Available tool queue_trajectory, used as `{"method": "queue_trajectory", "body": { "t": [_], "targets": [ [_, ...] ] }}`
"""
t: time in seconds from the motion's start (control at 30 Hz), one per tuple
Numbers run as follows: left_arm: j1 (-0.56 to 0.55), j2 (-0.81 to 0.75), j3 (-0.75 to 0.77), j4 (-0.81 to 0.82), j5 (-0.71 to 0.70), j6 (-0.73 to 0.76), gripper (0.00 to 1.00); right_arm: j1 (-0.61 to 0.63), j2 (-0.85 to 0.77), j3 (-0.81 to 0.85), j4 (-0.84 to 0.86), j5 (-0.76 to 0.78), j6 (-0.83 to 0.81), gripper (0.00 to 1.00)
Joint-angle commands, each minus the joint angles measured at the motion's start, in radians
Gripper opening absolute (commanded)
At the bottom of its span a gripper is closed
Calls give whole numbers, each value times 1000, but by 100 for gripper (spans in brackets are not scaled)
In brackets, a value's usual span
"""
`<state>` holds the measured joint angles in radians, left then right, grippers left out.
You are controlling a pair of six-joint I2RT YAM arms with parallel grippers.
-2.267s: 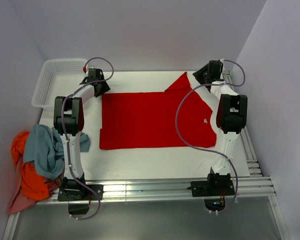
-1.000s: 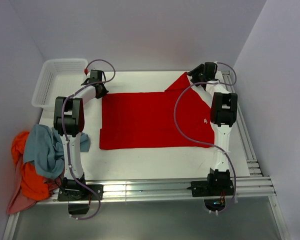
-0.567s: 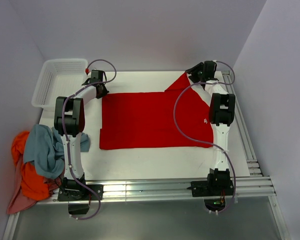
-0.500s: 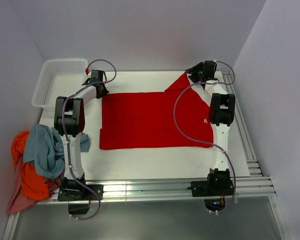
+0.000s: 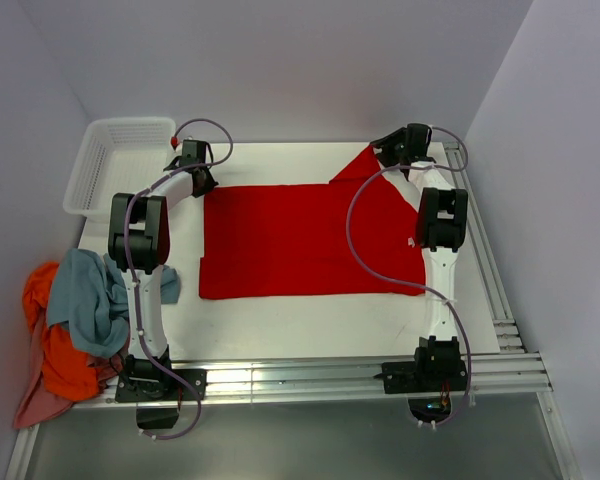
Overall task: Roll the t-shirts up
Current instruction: Fold the tshirt
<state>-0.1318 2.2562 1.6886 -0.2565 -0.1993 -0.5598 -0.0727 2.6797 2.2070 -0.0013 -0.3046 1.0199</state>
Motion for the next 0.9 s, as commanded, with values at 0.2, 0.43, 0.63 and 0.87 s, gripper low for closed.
{"method": "queue_trajectory", "body": {
  "t": [0.2,0.43,0.63,0.87],
  "targets": [
    [-15,-7,-6,-38,43,21,0,16,11,51,-2,-24,-33,53],
    [-15,-6,-4,-38,46,23,0,27,-37,-9,50,-2,-81,52],
    [-14,-3,-1,-41,49,24,0,42,-47,-3,40,9,-129,52],
    [-15,-3,0,-43,49,24,0,45,-37,30,-16,18,-155,49]
  ]
}}
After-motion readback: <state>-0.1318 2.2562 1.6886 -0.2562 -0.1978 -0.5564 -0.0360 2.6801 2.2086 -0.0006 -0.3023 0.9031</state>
